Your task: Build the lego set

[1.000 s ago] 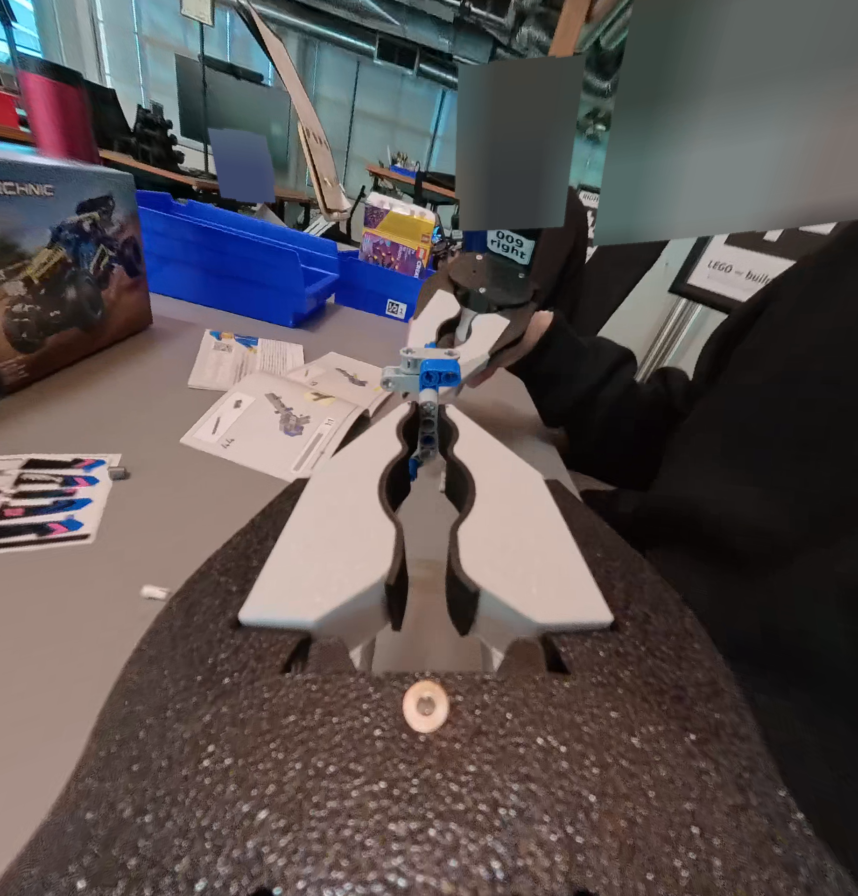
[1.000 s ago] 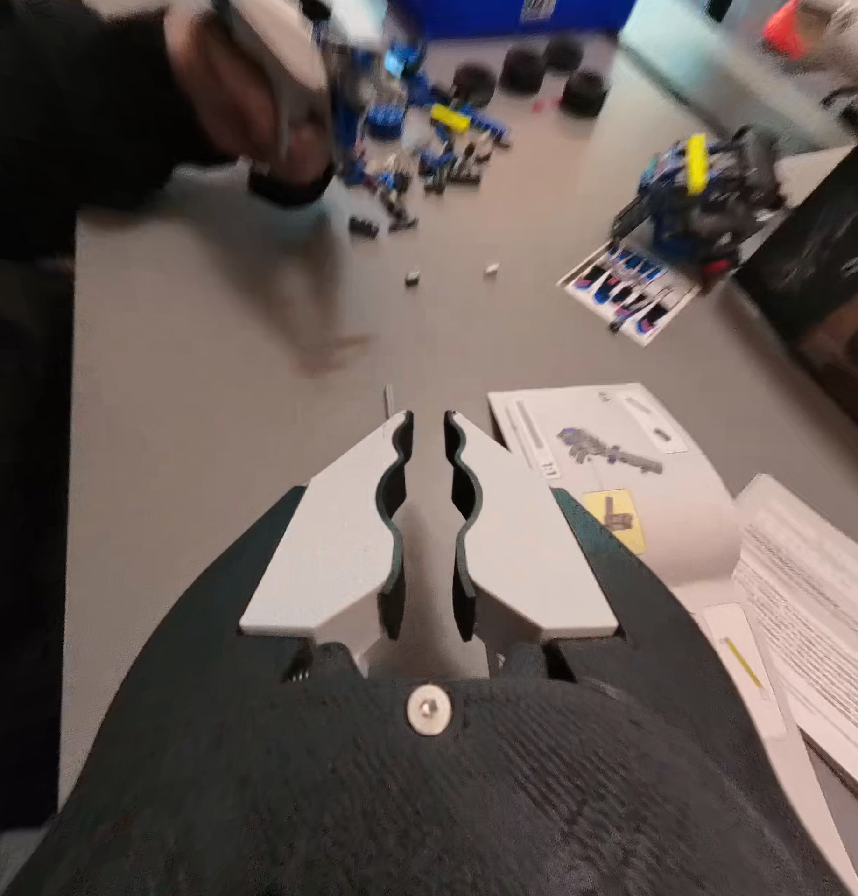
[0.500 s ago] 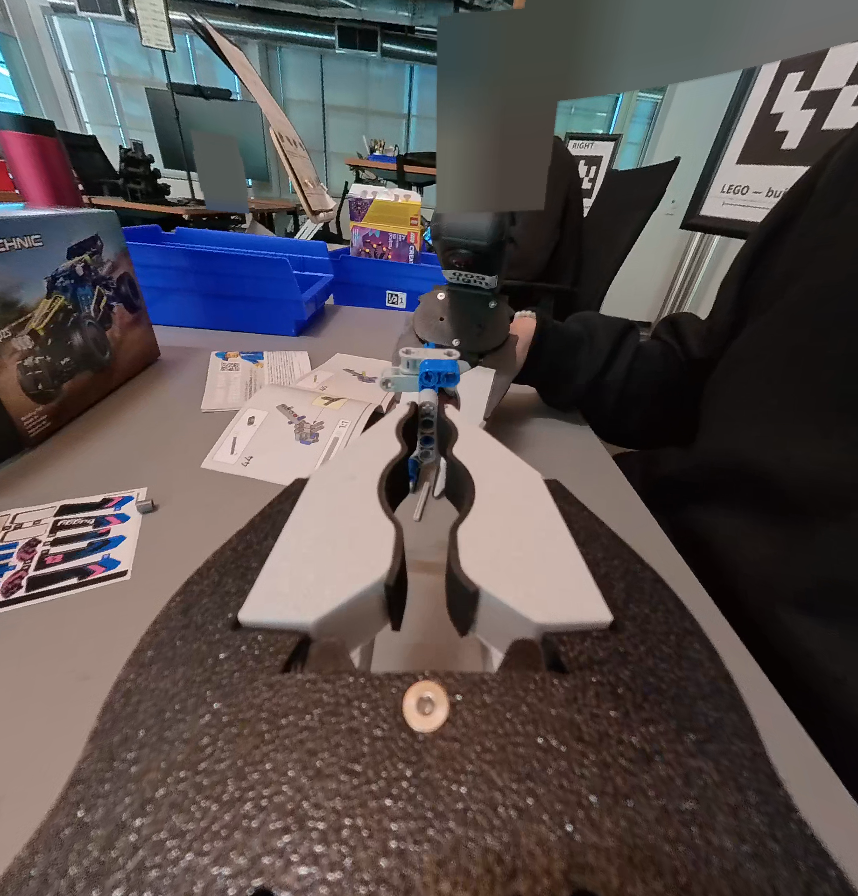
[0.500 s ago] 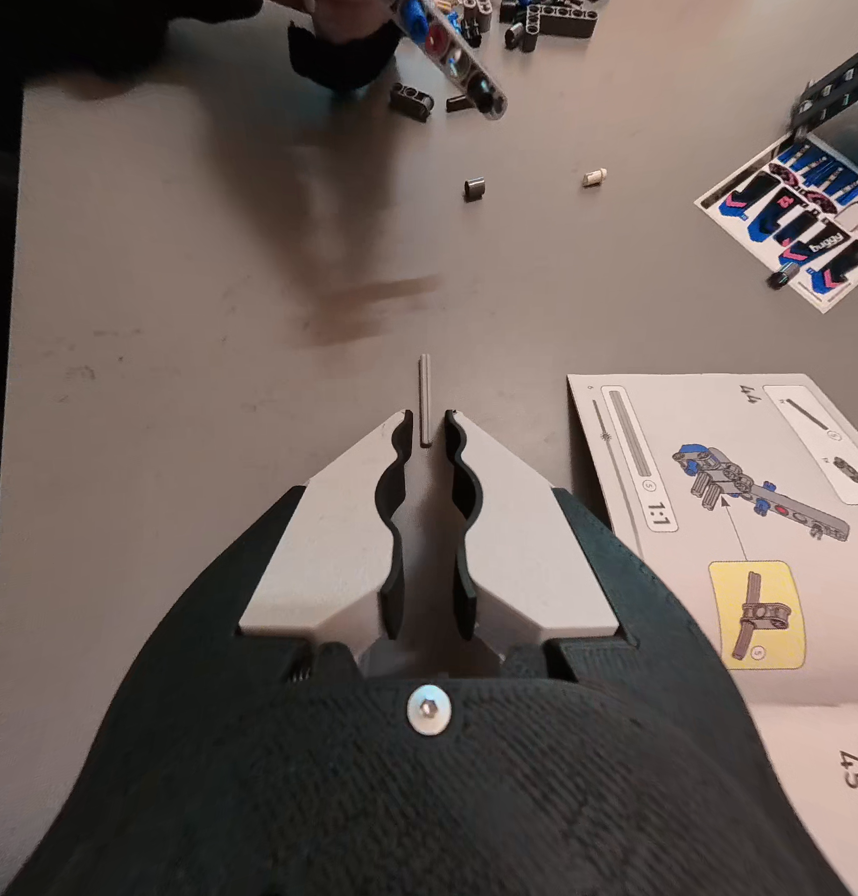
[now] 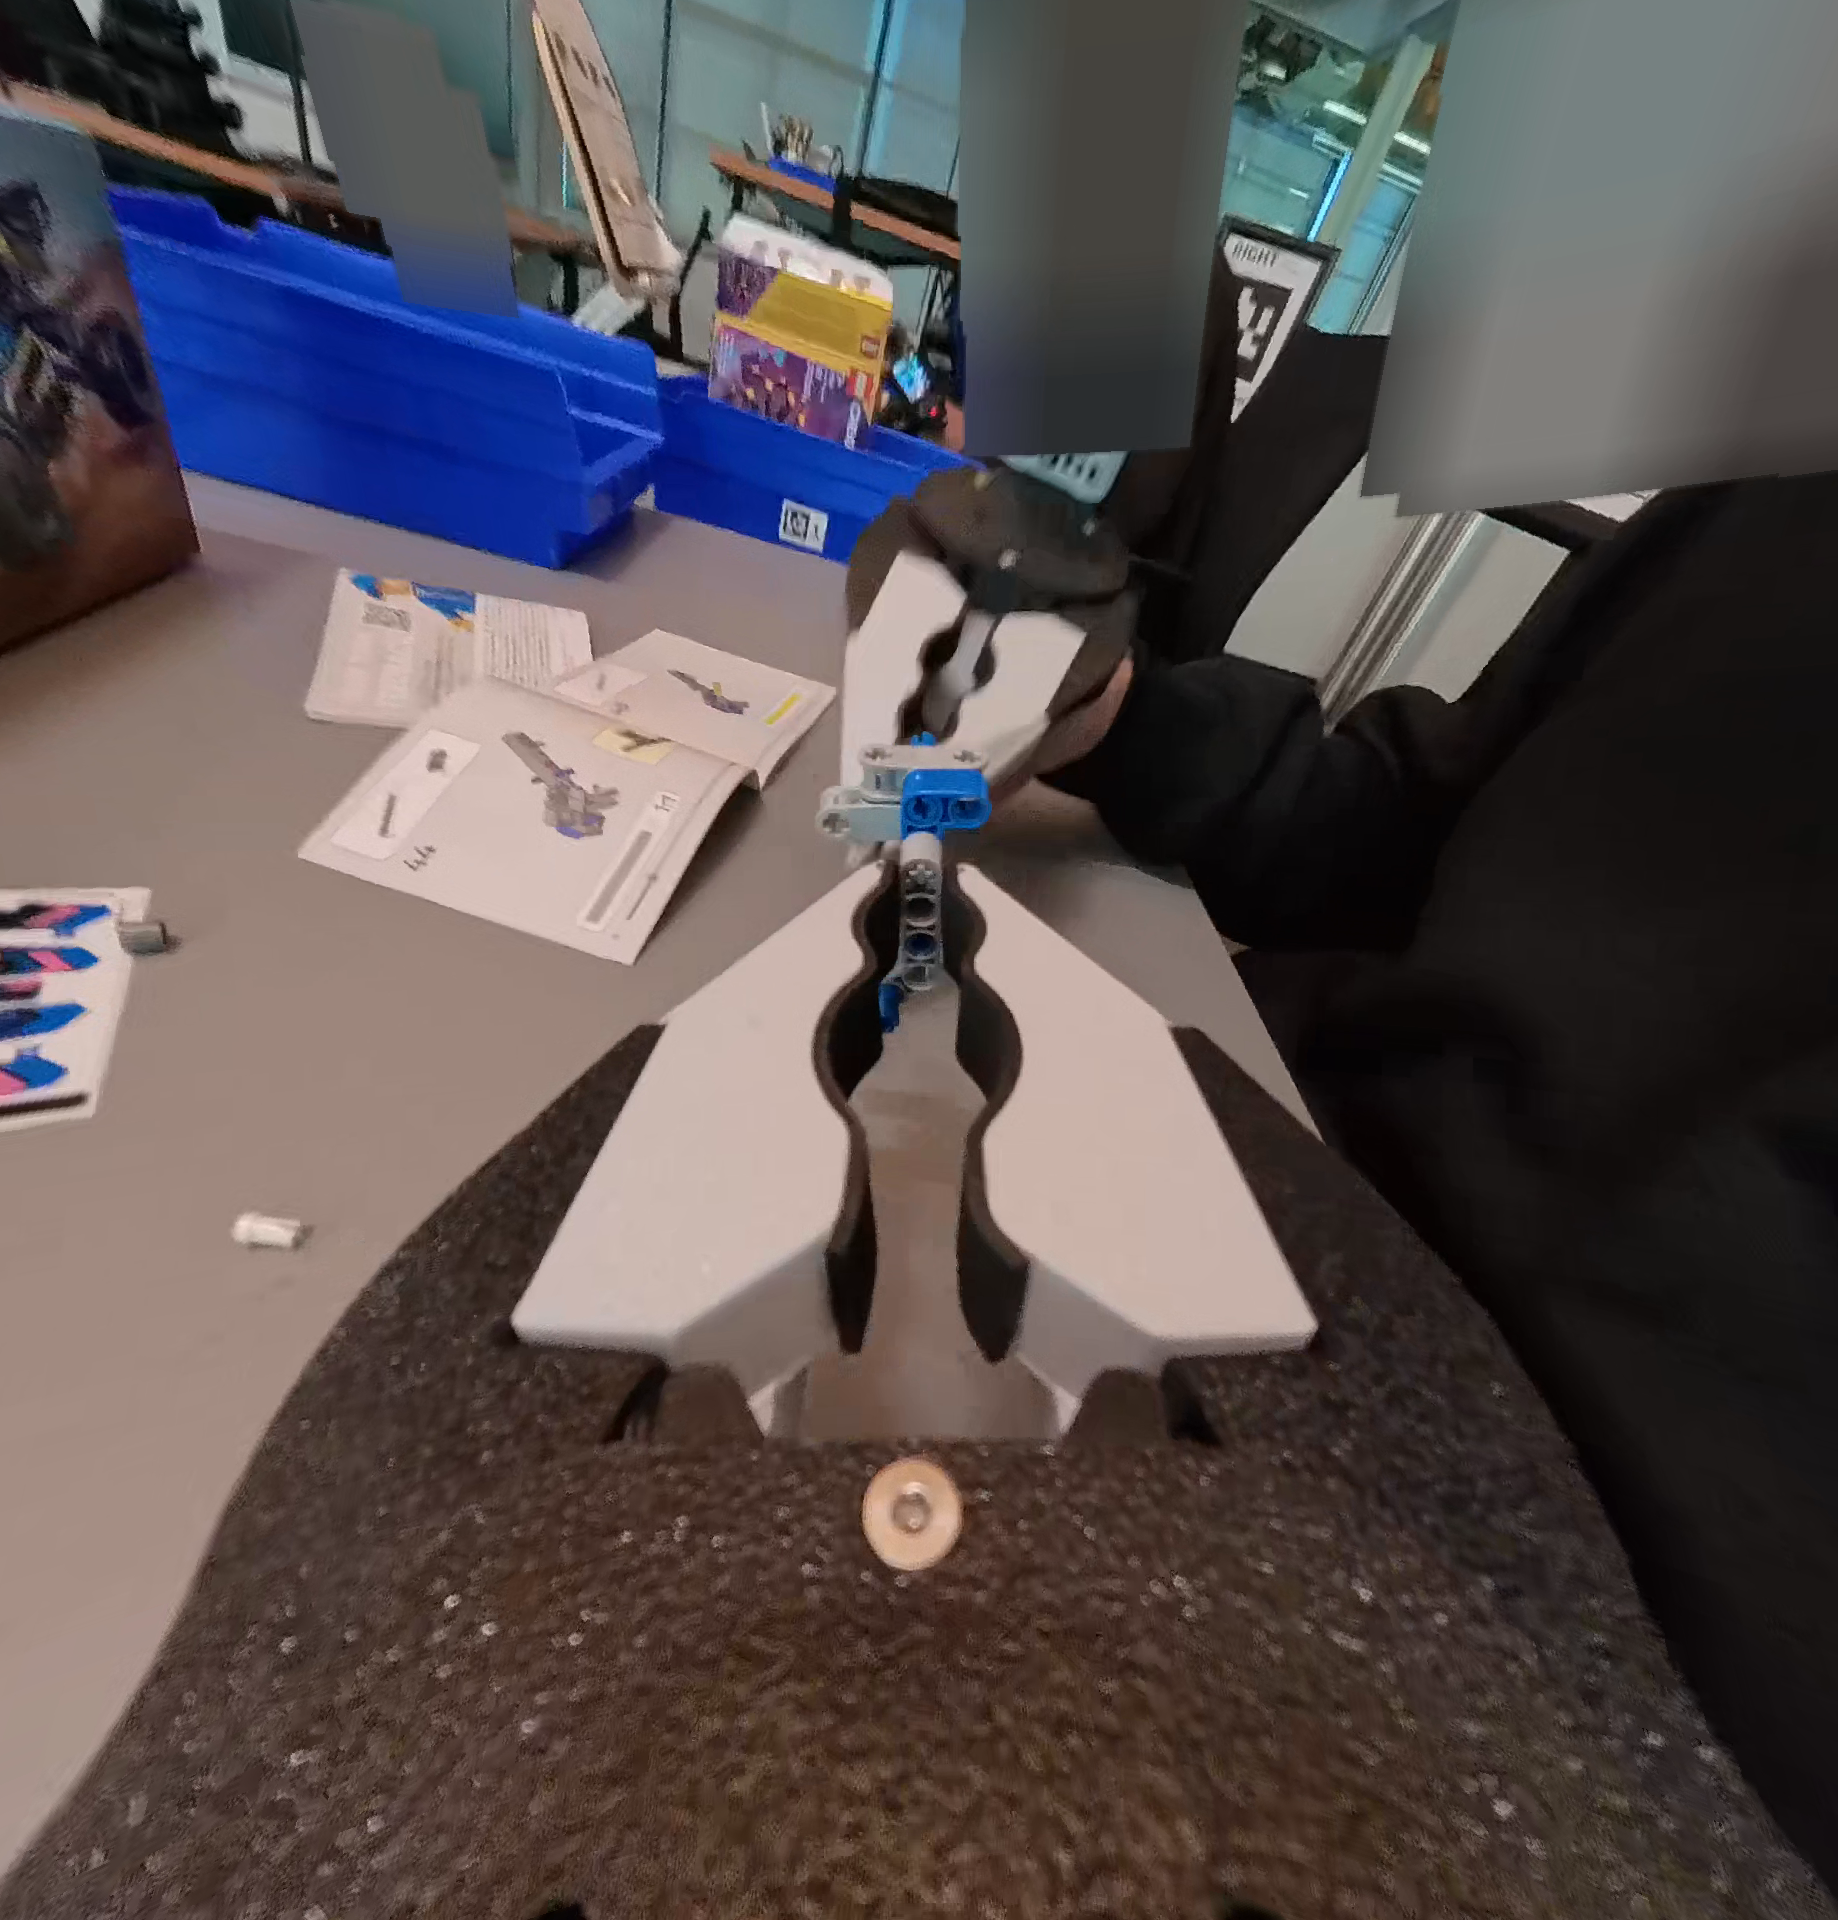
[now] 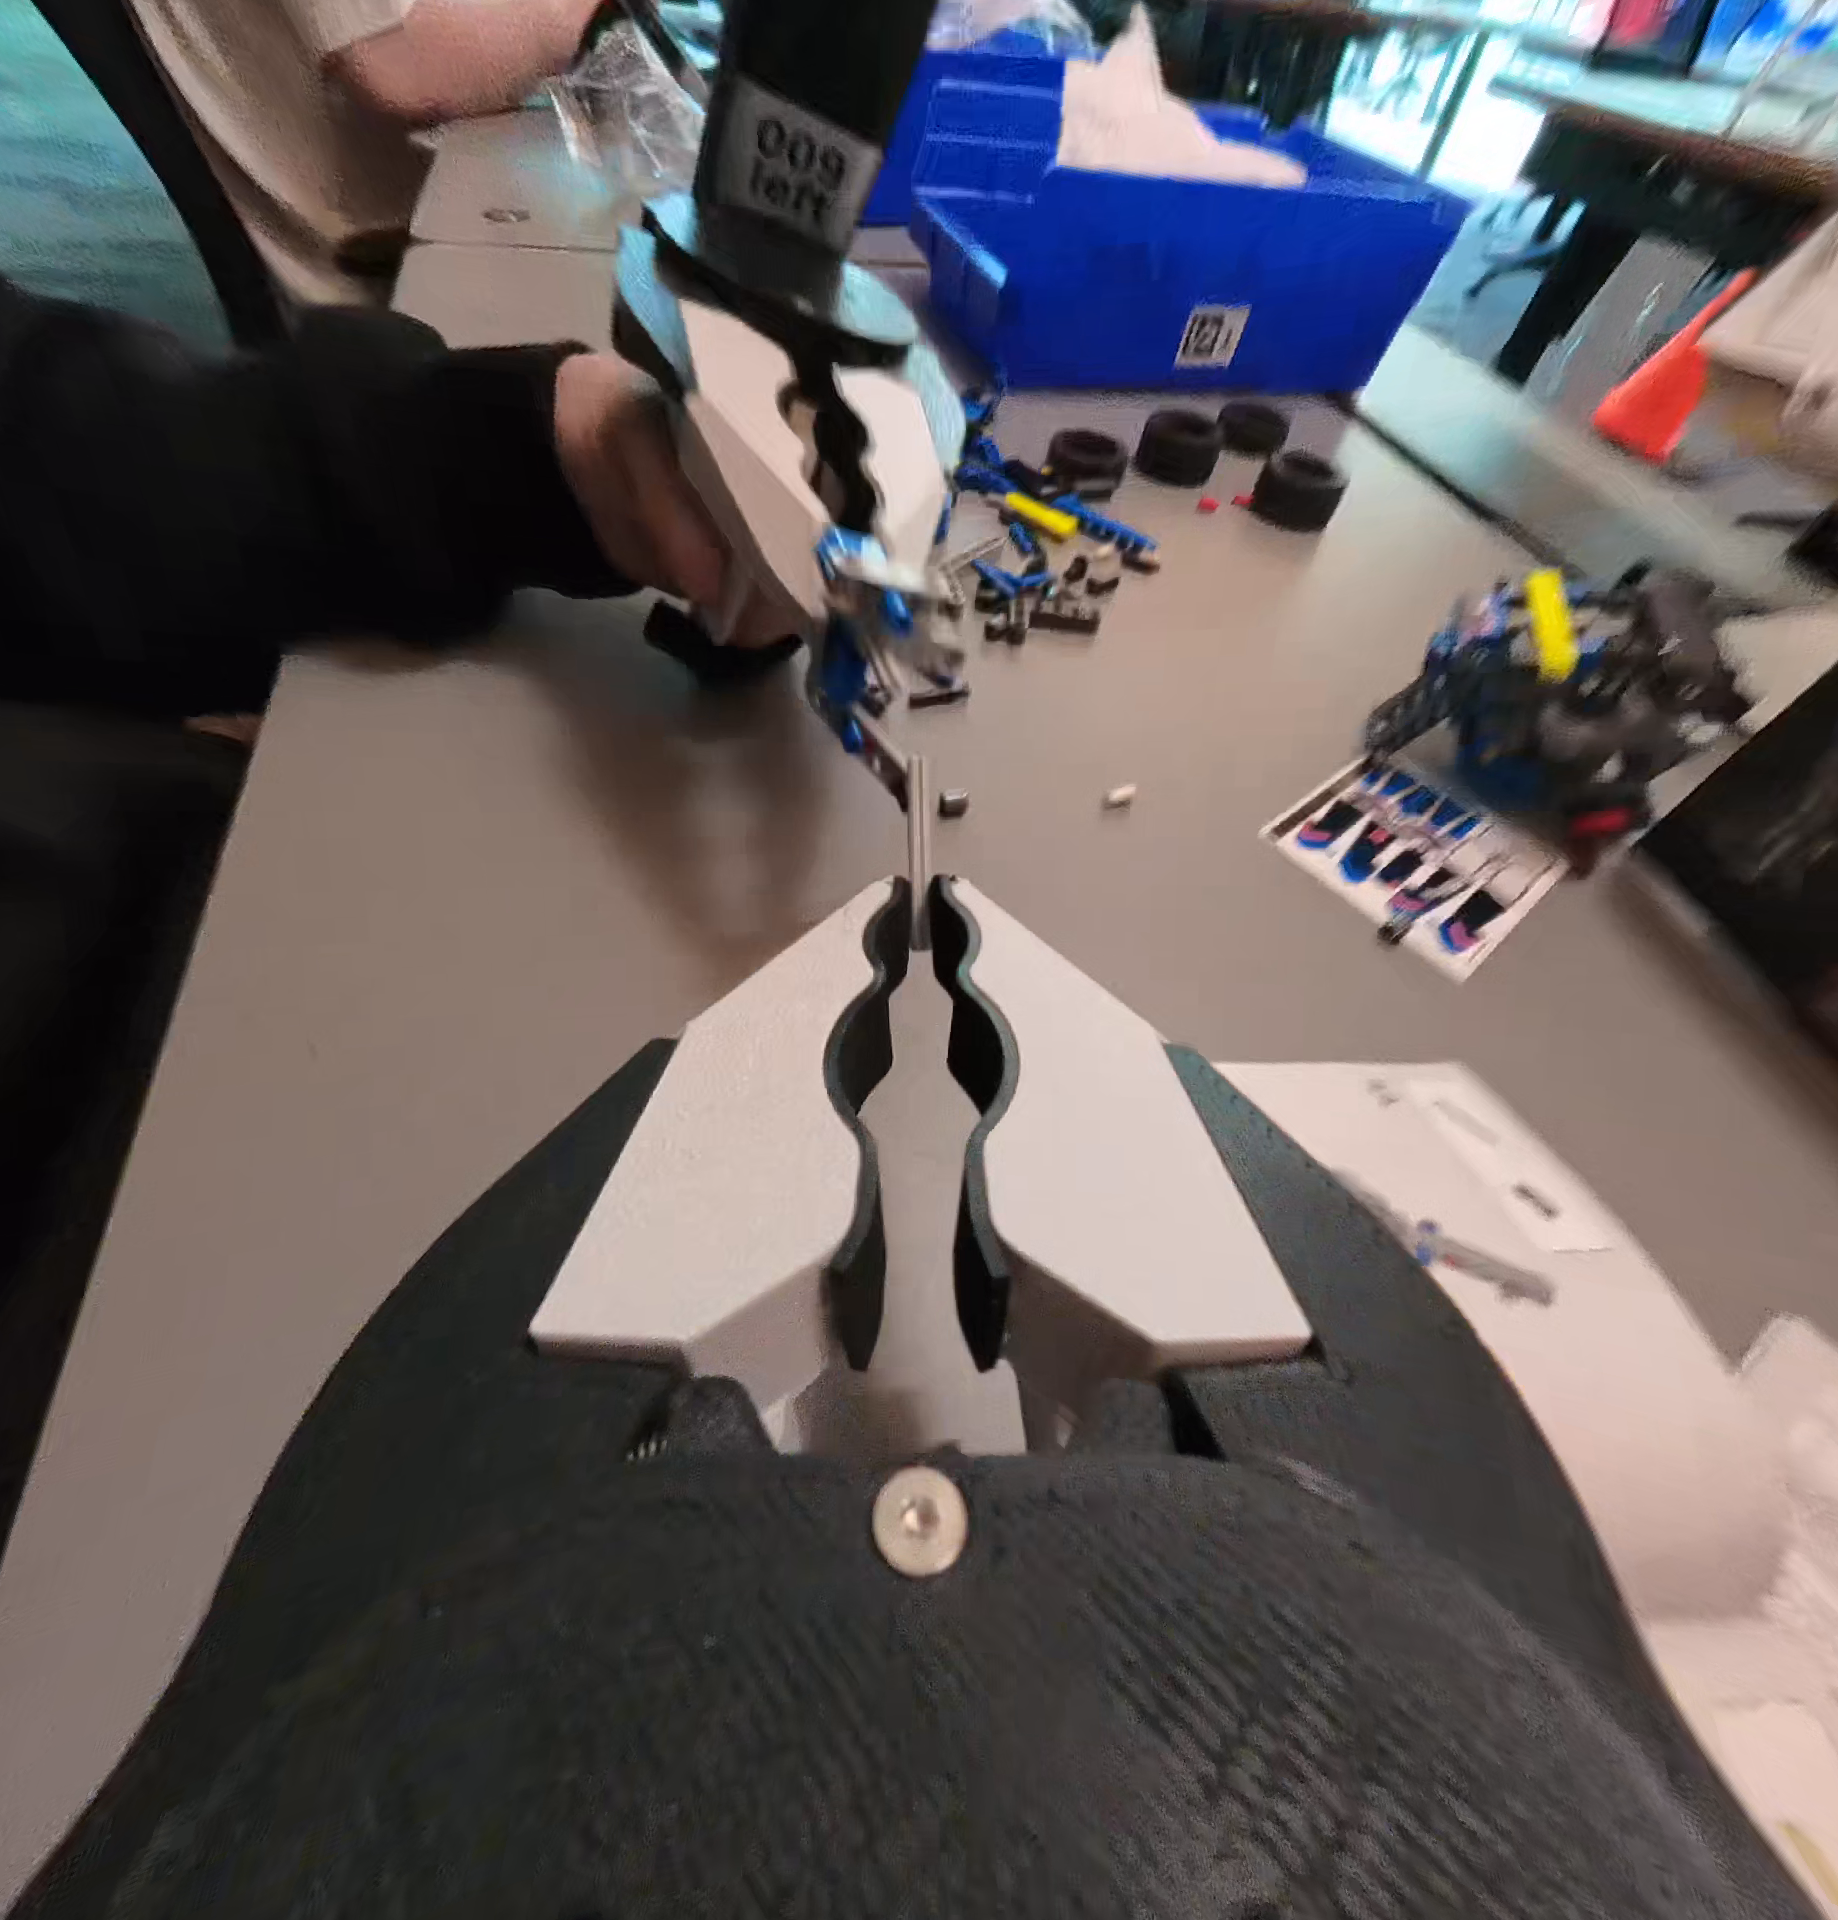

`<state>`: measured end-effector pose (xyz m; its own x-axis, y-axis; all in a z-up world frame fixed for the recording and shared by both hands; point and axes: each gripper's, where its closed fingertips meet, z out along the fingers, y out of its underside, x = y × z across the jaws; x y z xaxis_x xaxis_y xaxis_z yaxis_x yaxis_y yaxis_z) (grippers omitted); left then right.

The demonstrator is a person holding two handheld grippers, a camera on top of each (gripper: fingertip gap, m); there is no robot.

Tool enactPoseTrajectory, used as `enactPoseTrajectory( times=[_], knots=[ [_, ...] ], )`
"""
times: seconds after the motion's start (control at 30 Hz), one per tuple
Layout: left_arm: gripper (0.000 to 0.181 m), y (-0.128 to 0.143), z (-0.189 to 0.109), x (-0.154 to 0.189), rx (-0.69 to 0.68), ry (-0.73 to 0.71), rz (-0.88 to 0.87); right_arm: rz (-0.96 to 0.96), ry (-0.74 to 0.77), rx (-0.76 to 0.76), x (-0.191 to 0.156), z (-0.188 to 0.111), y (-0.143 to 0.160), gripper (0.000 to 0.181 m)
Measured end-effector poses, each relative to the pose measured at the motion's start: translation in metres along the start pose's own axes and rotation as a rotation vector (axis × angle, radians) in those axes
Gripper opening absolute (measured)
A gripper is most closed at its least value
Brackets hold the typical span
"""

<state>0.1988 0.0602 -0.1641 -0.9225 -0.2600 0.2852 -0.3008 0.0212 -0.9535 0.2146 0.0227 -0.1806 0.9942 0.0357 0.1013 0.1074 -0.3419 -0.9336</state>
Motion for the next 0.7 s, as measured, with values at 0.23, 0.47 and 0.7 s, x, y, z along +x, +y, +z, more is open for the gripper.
enactPoseTrajectory(
  times=[0.23,0.47,0.7],
  knots=[
    [0.005,0.007,0.008,0.004,-0.023,0.043,-0.158,-0.145,0.015,-0.064,-0.017,0.001,-0.012,0.003],
    [0.005,0.01,0.009,0.007,-0.043,0.039,-0.142,-0.164,0.025,-0.099,-0.018,0.002,-0.012,0.003],
    [0.005,0.015,0.009,0.003,-0.078,-0.001,-0.141,-0.257,0.065,-0.202,-0.014,0.01,-0.002,0.003]
  ],
)
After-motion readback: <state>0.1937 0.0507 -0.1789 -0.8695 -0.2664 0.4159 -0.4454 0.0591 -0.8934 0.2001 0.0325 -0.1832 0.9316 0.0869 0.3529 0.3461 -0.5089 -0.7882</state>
